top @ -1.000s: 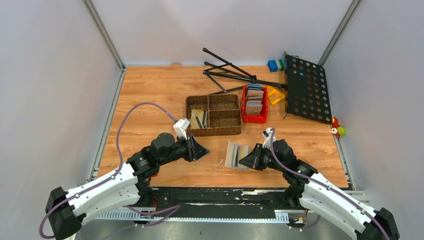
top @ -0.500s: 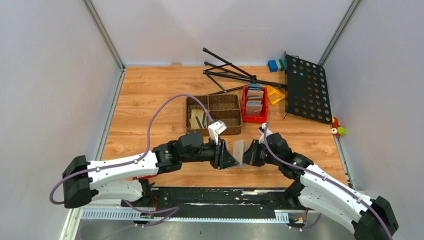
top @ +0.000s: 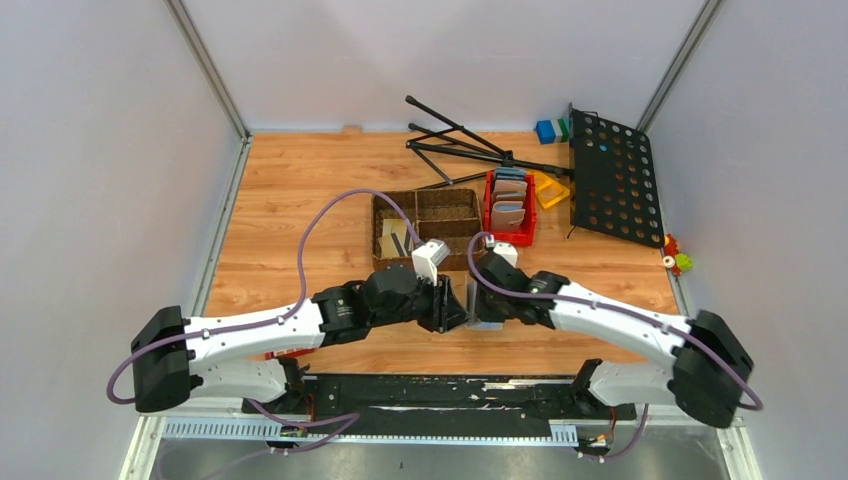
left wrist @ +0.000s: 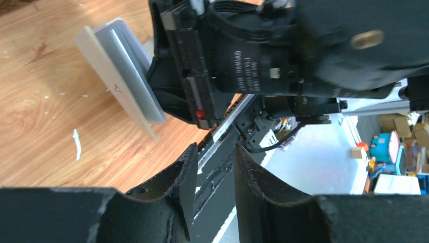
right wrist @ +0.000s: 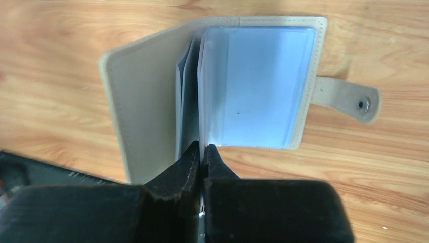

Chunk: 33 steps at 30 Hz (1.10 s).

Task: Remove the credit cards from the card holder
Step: Remove the credit card from the card holder.

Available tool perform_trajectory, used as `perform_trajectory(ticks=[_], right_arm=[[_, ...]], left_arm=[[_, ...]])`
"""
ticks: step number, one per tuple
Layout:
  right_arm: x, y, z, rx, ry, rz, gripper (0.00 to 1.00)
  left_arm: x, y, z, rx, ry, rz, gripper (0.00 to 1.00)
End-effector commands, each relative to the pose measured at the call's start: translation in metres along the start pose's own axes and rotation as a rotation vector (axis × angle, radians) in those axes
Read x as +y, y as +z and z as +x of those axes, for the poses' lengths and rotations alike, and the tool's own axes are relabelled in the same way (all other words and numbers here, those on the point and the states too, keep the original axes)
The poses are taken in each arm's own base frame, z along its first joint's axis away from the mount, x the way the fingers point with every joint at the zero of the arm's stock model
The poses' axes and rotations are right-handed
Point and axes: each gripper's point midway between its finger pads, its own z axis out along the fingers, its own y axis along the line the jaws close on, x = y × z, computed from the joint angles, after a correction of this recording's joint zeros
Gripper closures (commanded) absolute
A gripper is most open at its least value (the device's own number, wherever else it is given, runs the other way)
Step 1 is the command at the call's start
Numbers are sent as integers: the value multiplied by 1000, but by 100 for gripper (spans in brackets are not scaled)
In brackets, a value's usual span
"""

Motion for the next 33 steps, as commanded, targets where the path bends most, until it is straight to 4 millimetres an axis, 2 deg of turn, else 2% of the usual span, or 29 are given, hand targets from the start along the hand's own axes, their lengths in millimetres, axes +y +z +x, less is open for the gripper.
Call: perform_trajectory(ticks=[1,3,8,10,18,23,27,33], right_arm=[[-24,12,3,22,-49,225,100],[-16,19,7,42,-68,216,100],[12,32,18,72,-68,41,100],[17,35,22,82,-66,3,100],[18,44,33,129,-79,-10,100],[22,44,37,134,-66,-59,100],[26,38,37,132,-39,-122,100],[25,27,35,110,8,-232,100]], left_arm=[[13,-5,-2,-30,-17,-71,61],[22,-4,1,-21,-25,-102,61],[43,-1,7,-5,-71,-130,62],[50,2,10,0,-91,-132,62],[65,25,19,39,-133,-103,63],[91,39,32,73,-185,-129,73],[114,43,44,99,-233,-158,82],[121,38,46,79,-265,-128,89]])
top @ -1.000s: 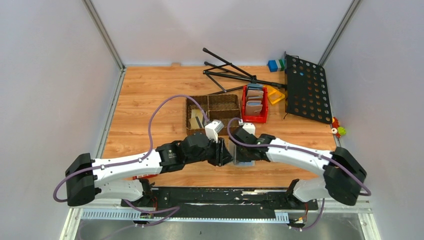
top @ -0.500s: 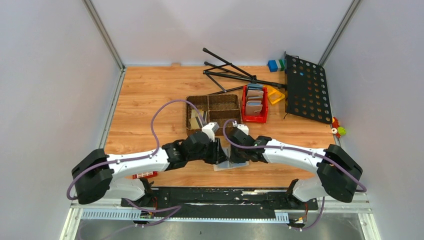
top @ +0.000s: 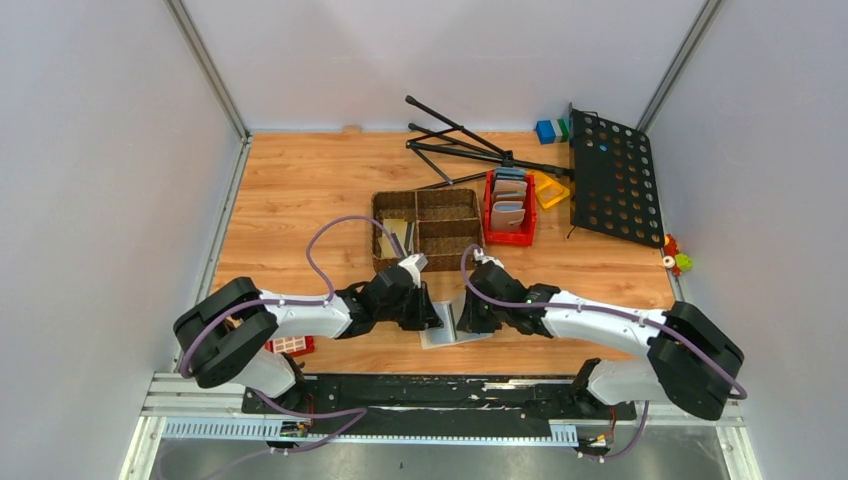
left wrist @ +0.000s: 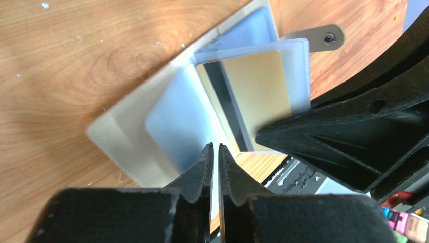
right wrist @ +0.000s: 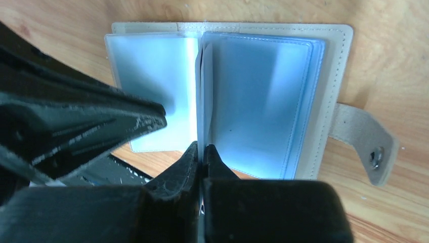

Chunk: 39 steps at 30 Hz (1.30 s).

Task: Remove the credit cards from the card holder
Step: Remove the credit card from the card holder.

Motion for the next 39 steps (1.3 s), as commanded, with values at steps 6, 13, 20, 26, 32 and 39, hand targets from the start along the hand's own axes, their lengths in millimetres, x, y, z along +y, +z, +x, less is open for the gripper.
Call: perform_trajectory(ticks=[6,13,20,26,32,39], right_arm=[[21,-35,-5,-70,33,-316,100],[43,-71,-13,-133,26,-525,100],[58,-91,-19,-174,10,-611,100],[72,-108,-21,-196,12,-734,100],[82,-120,-20,-198,7,-825,100],[86,-122,-15,-170,7,-872,100]], left_arm=[[-30,-19,-18,-81,-35,237,88],[-57,-35,-15,-70,-59,392,79],[-76,-49,-20,-87,-74,484,75],[-85,-67,-24,-131,-113,564,69],[-103,-87,-26,-145,-138,689,84],[-133,-124,-33,-187,-136,938,97]])
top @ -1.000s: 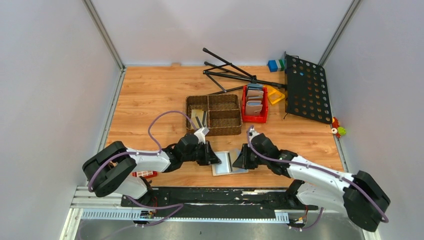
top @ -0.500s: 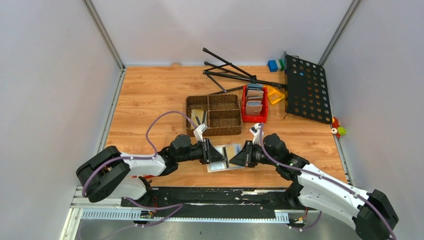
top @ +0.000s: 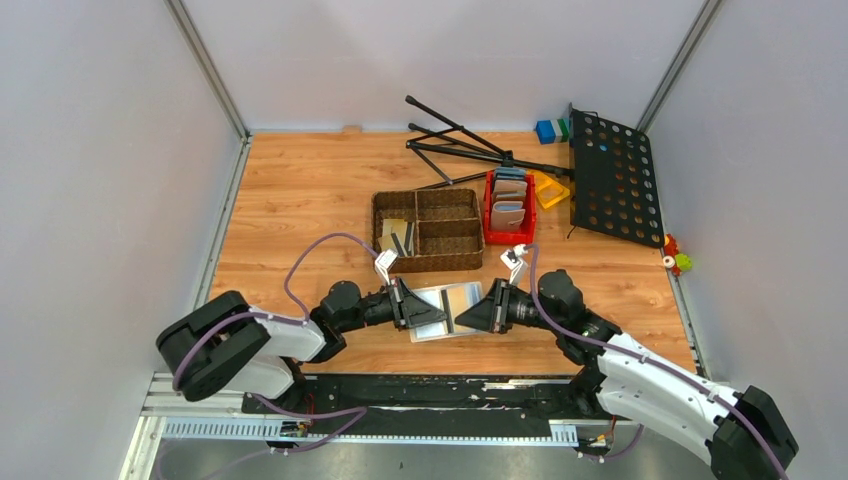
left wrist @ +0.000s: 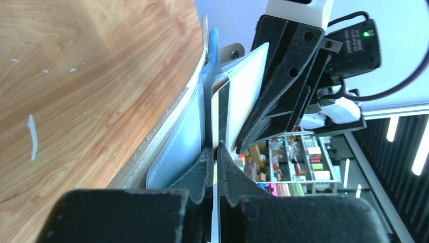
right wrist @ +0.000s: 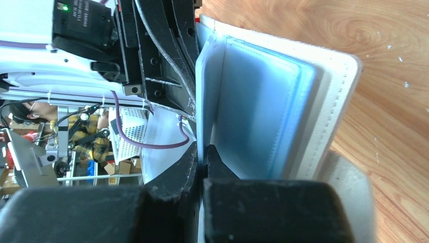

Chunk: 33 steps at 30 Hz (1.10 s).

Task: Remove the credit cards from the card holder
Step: Remove the credit card from the card holder.

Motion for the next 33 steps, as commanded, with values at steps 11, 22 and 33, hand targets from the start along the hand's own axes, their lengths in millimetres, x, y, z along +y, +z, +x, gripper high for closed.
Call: perform_trajectory(ticks=[11,22,33], right_arm=[[34,3,-1,29,-28,-170,100],[31,-6,-9,-23,-34,-153,63],[20,-20,-15,-86,-1,-120,93]], left_arm=[[-80,-4,1,40,35,369,94],[-69,-6,6,54,10,342,100],[-66,-12,3,44,8,336,100]])
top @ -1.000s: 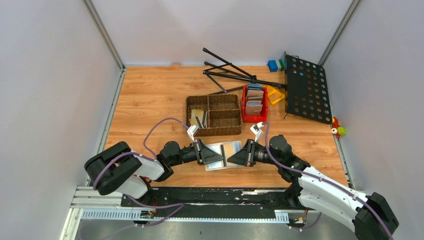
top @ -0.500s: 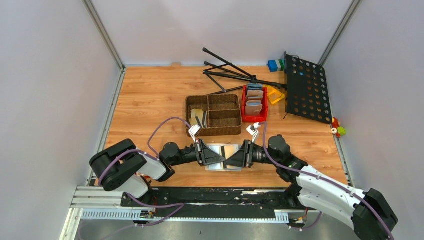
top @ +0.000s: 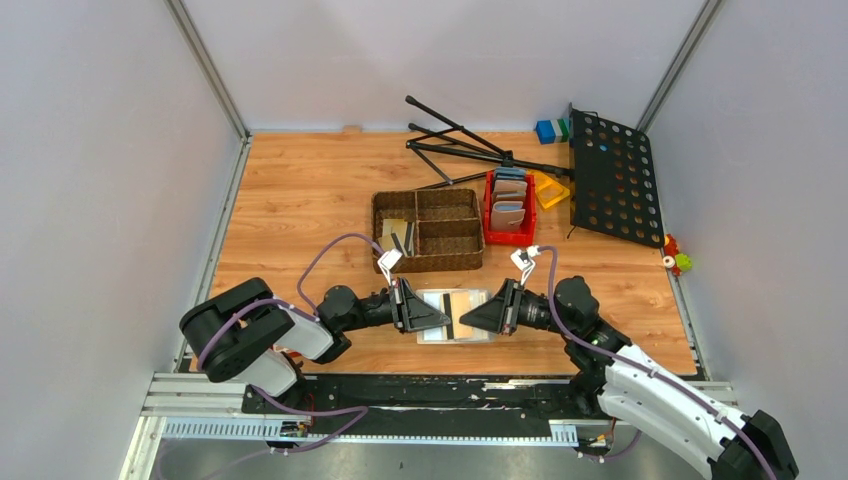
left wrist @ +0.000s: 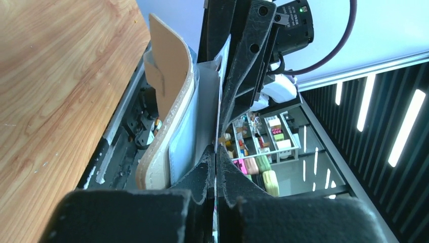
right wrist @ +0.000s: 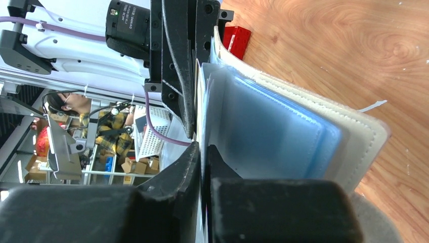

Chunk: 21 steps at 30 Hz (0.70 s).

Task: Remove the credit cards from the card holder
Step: Remove the credit card from the card holder, then place the credit card in the storage box.

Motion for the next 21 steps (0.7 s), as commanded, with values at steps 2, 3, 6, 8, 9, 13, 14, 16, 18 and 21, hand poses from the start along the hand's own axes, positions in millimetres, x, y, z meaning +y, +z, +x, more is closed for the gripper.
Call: perform_trajectory(ticks=[2,3,6,8,9,13,14,16,18,21], right_arm=[[-5,-5,-7,-36,13,30,95],[-7,-6,-7,-38,15,31,97],[-12,-8,-8,-51,30,43,100],[-16,-9,-9,-58,36,50,100],[-17,-10,-9,-61,40,55,100],[-31,-13,-10,-73,58,113,100],[-37,-14,-10,-79,62,142,100],[-46,-15,-11,-86,63,187,100],[-52,-16,-11,-87,57,221,100],[-62,-17,-11,-73,47,284,100]], left_arm=[[-27,-6,-9,-22,68,103,100],[-26,-8,-11,-26,68,96,100],[-22,-13,-13,-32,73,73,100],[-19,-16,-16,-35,79,52,100],[-17,-18,-18,-38,85,42,100],[-1,-32,-38,-45,102,-61,100],[4,-34,-45,-45,122,-101,100],[17,-34,-62,-31,221,-235,100],[37,-47,-77,-21,286,-485,100],[36,-65,-112,-66,416,-727,100]])
